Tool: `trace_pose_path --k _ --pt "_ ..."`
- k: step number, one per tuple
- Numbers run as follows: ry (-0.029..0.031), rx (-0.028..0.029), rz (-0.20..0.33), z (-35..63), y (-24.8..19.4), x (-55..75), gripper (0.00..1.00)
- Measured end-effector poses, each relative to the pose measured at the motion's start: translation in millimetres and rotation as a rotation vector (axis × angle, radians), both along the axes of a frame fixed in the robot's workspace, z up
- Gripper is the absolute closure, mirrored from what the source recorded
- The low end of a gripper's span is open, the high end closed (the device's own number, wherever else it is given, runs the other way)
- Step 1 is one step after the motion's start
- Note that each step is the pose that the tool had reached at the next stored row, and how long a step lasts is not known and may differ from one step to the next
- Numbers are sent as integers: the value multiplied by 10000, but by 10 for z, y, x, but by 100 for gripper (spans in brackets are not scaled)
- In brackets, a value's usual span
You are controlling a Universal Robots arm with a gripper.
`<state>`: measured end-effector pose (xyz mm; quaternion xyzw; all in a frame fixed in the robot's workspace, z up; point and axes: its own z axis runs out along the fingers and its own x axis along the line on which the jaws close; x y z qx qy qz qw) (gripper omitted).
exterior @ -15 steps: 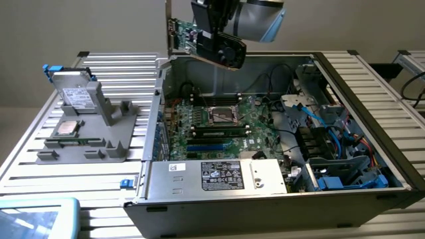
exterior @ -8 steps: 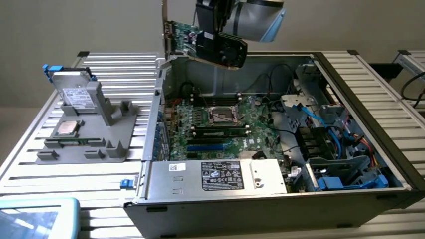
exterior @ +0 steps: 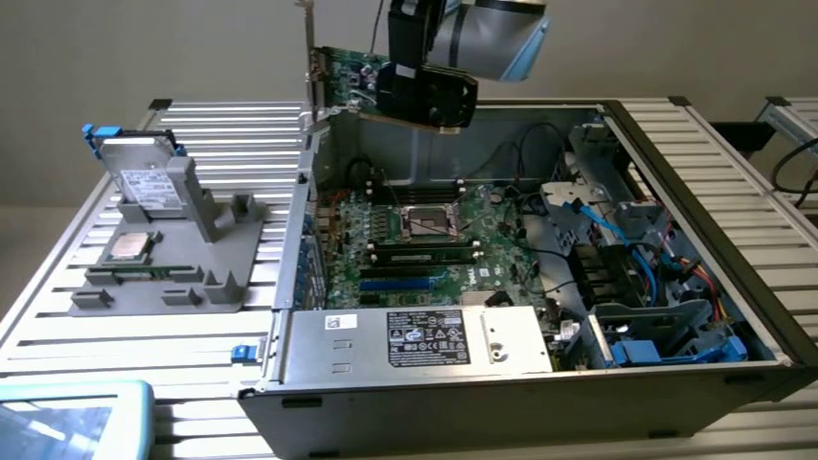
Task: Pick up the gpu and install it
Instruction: 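Insert the gpu into the slot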
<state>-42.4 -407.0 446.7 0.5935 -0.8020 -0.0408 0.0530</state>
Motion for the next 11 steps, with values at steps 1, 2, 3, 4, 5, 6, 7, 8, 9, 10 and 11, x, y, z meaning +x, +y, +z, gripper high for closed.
trace_pose_path --k 1,2,3,4,5,6,7,8,9,10,11 --pt "0 6 180 -1 0 0 73" --pt "0 8 361 -2 0 0 73" --pt "0 8 539 -3 0 0 73" --pt "0 7 720 -4 0 0 73" --pt "-2 8 899 -5 0 0 73" --pt "-12 8 1084 -7 0 0 73" --pt "-31 7 1264 -8 0 -1 73" --pt "-62 5 1443 -10 0 0 73" --pt "-106 4 1623 -12 0 0 73" --pt "-162 -2 1797 -13 0 0 73" --pt "-228 -9 1952 -13 0 0 73"
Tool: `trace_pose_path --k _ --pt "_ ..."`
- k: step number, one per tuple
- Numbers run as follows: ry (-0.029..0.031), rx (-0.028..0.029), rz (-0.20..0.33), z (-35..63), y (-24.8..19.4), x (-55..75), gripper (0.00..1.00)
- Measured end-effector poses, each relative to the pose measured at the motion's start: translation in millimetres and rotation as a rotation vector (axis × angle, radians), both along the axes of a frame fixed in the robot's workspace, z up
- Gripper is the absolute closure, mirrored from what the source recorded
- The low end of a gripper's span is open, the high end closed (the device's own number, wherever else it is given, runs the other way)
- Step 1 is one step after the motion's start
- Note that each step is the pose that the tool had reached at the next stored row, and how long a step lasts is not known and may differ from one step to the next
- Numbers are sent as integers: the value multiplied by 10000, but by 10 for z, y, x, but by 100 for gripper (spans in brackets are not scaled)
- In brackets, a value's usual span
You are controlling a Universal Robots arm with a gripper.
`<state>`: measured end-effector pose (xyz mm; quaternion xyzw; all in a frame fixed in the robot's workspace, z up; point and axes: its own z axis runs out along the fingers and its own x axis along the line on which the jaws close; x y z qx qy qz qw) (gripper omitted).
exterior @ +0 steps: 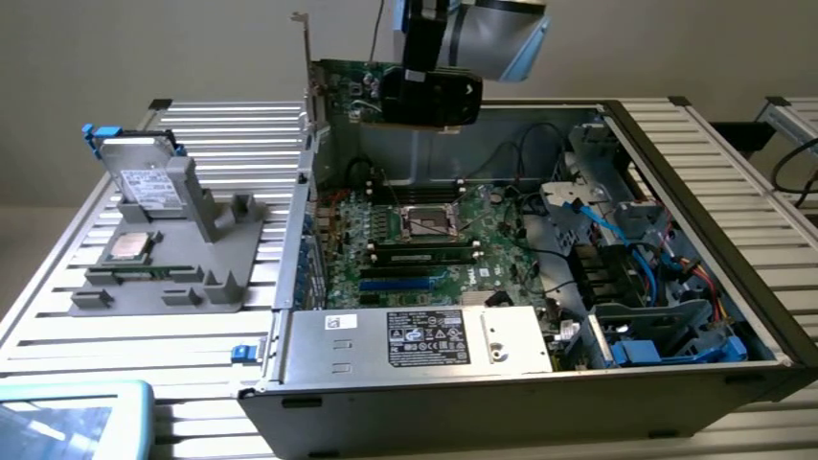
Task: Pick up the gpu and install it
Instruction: 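Insert the gpu into the slot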
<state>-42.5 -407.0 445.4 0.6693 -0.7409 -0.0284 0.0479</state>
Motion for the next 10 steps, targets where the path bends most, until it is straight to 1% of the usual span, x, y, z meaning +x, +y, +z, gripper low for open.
trace_pose_path --k 3,4,7,8,10 --pt "-195 4 463 -8 0 0 73" --pt "-233 6 609 -11 0 0 73" --pt "-301 6 1041 -16 0 1 73" --pt "-316 7 1168 -19 0 4 73" --pt "-327 8 1257 -31 1 10 73"
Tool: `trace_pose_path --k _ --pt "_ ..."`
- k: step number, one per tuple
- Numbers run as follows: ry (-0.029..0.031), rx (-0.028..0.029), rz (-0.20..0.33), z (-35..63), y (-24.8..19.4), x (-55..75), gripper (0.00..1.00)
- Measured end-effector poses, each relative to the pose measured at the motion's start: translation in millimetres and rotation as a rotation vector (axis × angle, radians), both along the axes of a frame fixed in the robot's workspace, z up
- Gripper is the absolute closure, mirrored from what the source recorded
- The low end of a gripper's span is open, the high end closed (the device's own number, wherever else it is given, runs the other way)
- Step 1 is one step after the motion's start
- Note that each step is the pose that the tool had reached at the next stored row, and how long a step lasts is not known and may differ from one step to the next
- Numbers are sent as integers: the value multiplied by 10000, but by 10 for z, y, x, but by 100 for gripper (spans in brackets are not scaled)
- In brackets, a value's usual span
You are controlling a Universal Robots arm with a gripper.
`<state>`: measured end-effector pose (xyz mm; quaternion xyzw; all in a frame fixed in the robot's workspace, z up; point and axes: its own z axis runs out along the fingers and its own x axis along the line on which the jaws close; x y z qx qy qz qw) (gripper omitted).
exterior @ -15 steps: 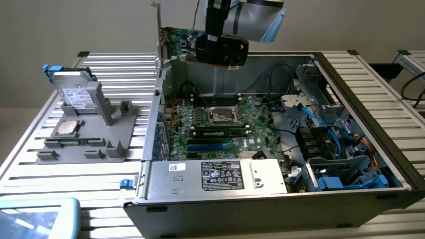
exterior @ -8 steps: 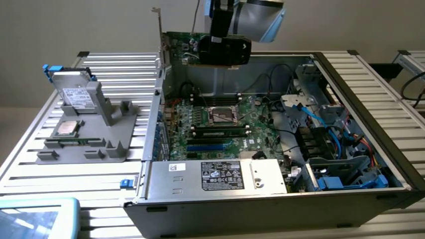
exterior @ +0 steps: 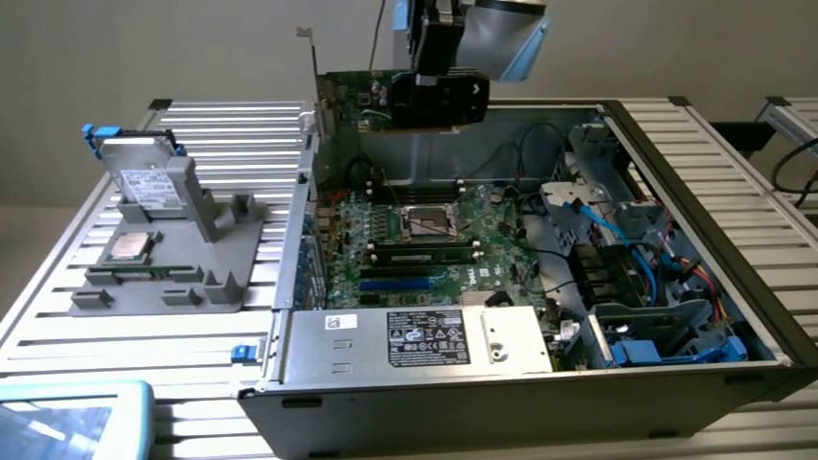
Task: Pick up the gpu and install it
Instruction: 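Insert the gpu into the slot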
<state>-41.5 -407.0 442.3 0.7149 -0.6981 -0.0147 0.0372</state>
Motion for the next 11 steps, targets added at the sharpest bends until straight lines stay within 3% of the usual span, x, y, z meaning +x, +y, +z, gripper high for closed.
trace_pose_path --k 11 --pt "1 0 9 -26 0 6 73"
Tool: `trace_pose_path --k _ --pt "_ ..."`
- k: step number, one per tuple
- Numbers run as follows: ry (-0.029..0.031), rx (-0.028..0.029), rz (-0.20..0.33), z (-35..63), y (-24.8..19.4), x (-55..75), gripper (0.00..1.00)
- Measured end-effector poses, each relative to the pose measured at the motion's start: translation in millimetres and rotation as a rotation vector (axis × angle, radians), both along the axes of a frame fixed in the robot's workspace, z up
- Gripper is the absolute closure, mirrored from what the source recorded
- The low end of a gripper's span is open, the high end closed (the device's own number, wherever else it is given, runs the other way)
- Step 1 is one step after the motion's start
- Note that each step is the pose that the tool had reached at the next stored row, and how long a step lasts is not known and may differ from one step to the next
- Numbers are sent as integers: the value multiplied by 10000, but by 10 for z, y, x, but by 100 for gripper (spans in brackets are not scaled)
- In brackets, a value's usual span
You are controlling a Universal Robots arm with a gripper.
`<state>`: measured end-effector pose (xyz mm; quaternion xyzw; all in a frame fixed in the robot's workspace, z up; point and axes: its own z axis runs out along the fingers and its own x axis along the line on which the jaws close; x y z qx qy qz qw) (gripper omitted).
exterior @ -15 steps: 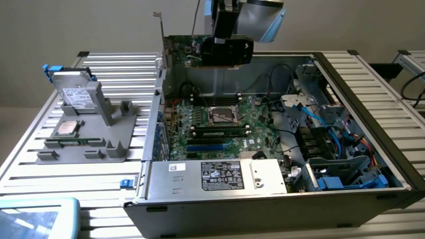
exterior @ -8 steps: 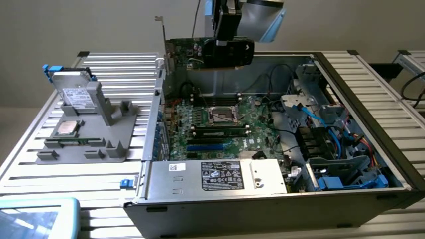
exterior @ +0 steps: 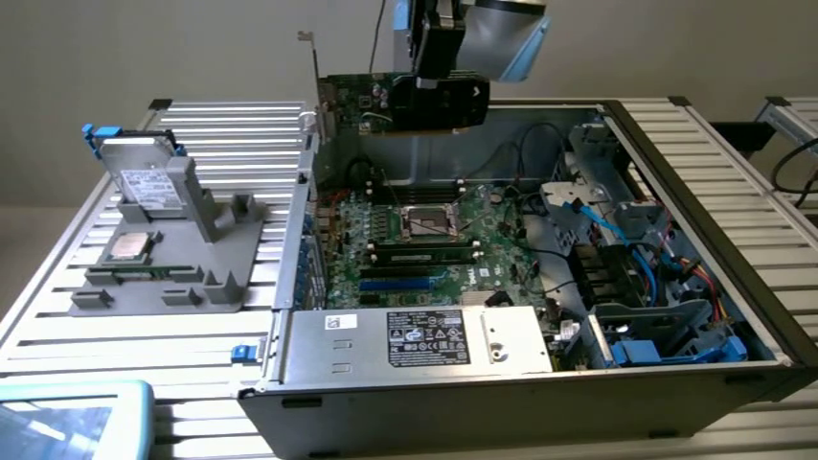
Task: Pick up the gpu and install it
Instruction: 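Insert the gpu into the slot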
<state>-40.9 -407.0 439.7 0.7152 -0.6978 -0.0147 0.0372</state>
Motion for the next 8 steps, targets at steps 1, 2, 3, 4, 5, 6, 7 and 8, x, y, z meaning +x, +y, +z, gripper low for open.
trace_pose_path --k 1,2,3,4,5,6,7,8 --pt "-1 1 0 -4 0 0 73" --pt "-1 -12 -1 -6 0 0 73" --pt "-1 -38 -1 -10 0 1 73" --pt "-1 -64 -11 -17 0 4 73" --pt "-1 -103 -28 -23 0 5 73" --pt "-2 -132 -48 -30 0 5 73" --pt "-1 -159 -74 -38 0 5 73" --pt "-3 -189 -105 -45 0 5 73"
